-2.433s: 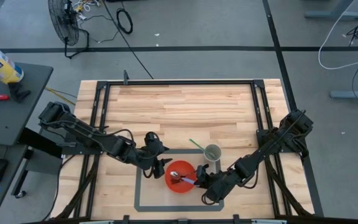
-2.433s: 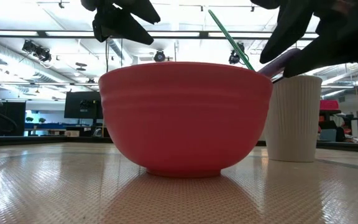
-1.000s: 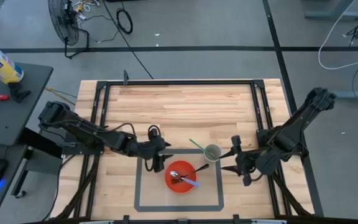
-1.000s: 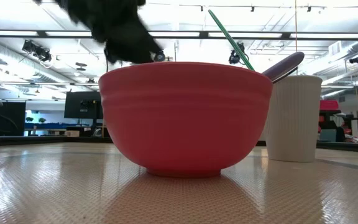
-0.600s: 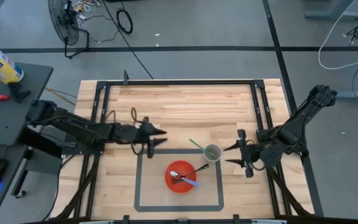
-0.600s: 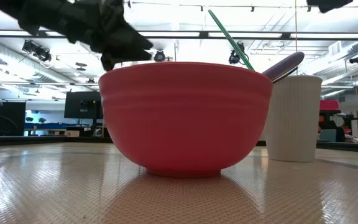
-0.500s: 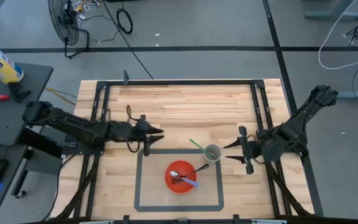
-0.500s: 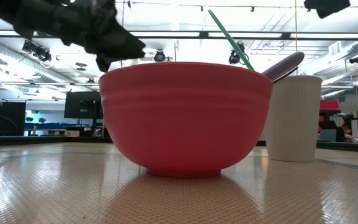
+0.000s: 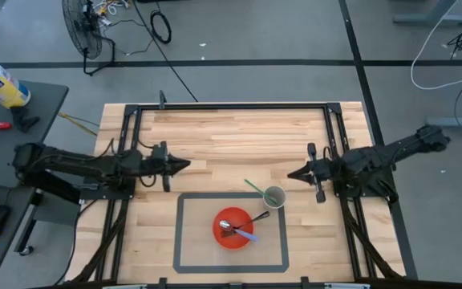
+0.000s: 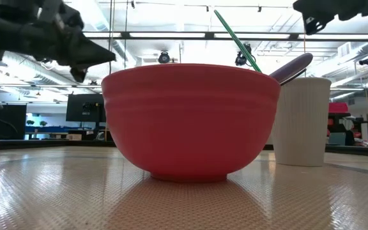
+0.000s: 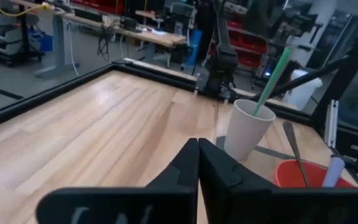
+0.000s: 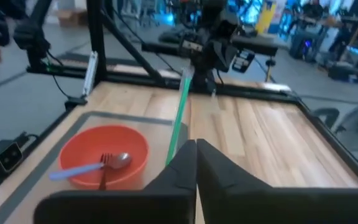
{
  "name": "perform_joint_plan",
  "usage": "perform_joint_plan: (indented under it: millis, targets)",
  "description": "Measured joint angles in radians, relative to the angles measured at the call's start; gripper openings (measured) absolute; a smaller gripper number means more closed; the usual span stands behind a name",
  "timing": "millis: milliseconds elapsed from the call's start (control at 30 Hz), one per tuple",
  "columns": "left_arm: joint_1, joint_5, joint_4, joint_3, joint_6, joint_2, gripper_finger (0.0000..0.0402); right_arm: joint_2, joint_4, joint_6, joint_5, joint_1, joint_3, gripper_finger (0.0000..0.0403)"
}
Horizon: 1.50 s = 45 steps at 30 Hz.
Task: Pick & Place Utensil
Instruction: Return to Home Position
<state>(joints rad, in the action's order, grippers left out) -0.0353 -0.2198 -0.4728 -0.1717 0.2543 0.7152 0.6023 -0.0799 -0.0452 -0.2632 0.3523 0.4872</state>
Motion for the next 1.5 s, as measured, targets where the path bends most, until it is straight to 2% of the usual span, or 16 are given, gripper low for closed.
perform_joint_plan:
  millis: [100, 267, 400, 633, 800, 900, 1067, 1200, 1333, 1400, 1500]
  targets:
    - [-0.002, 0.001, 0.024, 0.037, -0.004, -0.090, 0.0007, -0.037, 0.069, -0.023, 0.065, -0.046, -0.035, 0.0008]
    - [-0.002, -0.011, 0.155, 0.050, -0.036, -0.263, 0.0005, -0.112, 0.181, -0.068, 0.124, -0.089, -0.109, 0.0003]
    - [-0.002, -0.002, 0.208, 0.049, -0.057, -0.355, 0.0009, -0.185, 0.211, -0.048, 0.126, -0.123, -0.177, 0.0003]
    - [-0.002, 0.031, 0.382, 0.049, -0.053, -0.496, 0.0004, -0.375, 0.144, -0.021, 0.127, -0.143, -0.229, 0.0002]
    - [-0.002, 0.067, 0.408, 0.049, -0.076, -0.627, 0.0004, -0.531, -0.002, 0.024, 0.149, -0.143, -0.229, 0.0002]
    - [-0.002, 0.101, 0.405, 0.068, -0.082, -0.702, 0.0003, -0.601, -0.013, 0.054, 0.151, -0.143, -0.260, 0.0002]
    - [-0.005, 0.114, 0.308, 0.163, -0.073, -0.704, 0.0005, -0.596, 0.027, 0.088, 0.162, -0.144, -0.351, 0.0002]
    - [-0.021, 0.144, 0.291, 0.162, -0.065, -0.715, 0.0003, -0.602, 0.047, 0.116, 0.224, -0.145, -0.408, 0.0002]
    - [-0.046, 0.191, 0.261, 0.162, -0.096, -0.713, 0.0005, -0.602, 0.062, 0.122, 0.233, -0.147, -0.410, 0.0002]
    - [-0.059, 0.173, 0.272, 0.163, -0.117, -0.713, 0.0004, -0.602, 0.063, 0.119, 0.258, -0.147, -0.411, 0.0001]
    - [-0.070, 0.091, 0.275, 0.163, -0.160, -0.714, 0.0003, -0.603, 0.059, 0.094, 0.258, -0.148, -0.411, 0.0001]
